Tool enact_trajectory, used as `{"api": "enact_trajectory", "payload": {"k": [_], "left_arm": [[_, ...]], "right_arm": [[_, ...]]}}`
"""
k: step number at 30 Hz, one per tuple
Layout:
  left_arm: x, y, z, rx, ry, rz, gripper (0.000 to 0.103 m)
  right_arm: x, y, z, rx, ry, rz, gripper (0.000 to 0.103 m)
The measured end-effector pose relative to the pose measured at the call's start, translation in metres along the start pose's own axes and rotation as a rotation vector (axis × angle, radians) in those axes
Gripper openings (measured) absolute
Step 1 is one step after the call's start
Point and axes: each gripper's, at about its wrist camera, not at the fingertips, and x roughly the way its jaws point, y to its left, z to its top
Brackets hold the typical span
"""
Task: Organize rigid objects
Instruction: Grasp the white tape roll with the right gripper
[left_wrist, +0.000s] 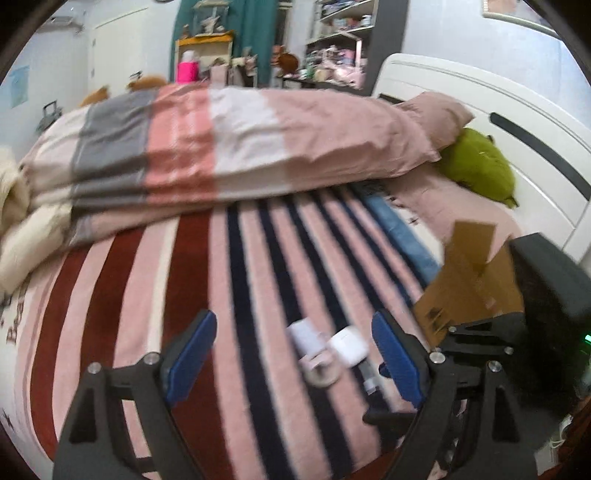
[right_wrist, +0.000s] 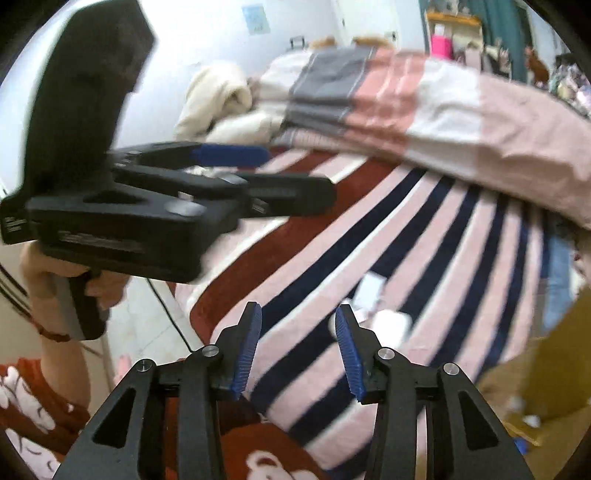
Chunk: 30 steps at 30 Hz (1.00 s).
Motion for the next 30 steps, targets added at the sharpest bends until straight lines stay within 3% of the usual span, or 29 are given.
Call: {"api": "enact_trajectory", "payload": {"k": [3,7,14,20,27,30], "left_arm": [[0.013,0.027,-0.028,-0.049,0.036,0.001,0.084],[0.028,0.043,-0.048,-0.095,0.078,-0.014,0.084],[0.038,0.052,-0.063,-0.12,0.104,-0.03,0.084],[0.038,0.043,-0.059,-0.108,0.108,-0.062,0.084],[0.031,0.004,-0.029,-0.067,0.098,-0.223,0.083],[0.027,-0.022,-0.01,-0.041,0.096,-0.301,0.064]], "right_arm": [[0.049,-0.006,-0.008,0.043,0.08,-0.005,0.038],[0.095,-0.018,-0.023,0.04,0.125,-0.147,0.039],[0.122,-0.04,-0.032,0.084,0.13,-0.198,0.039],[0.121,-0.039,-0.03,0.061,0.102,-0.221,0.036],[0.065,-0.007,-0.007,-0.017,-0.026,-0.153,0.036],[0.032,0.01,0.002,-0.067,-0.092,-0.141,0.036]]}}
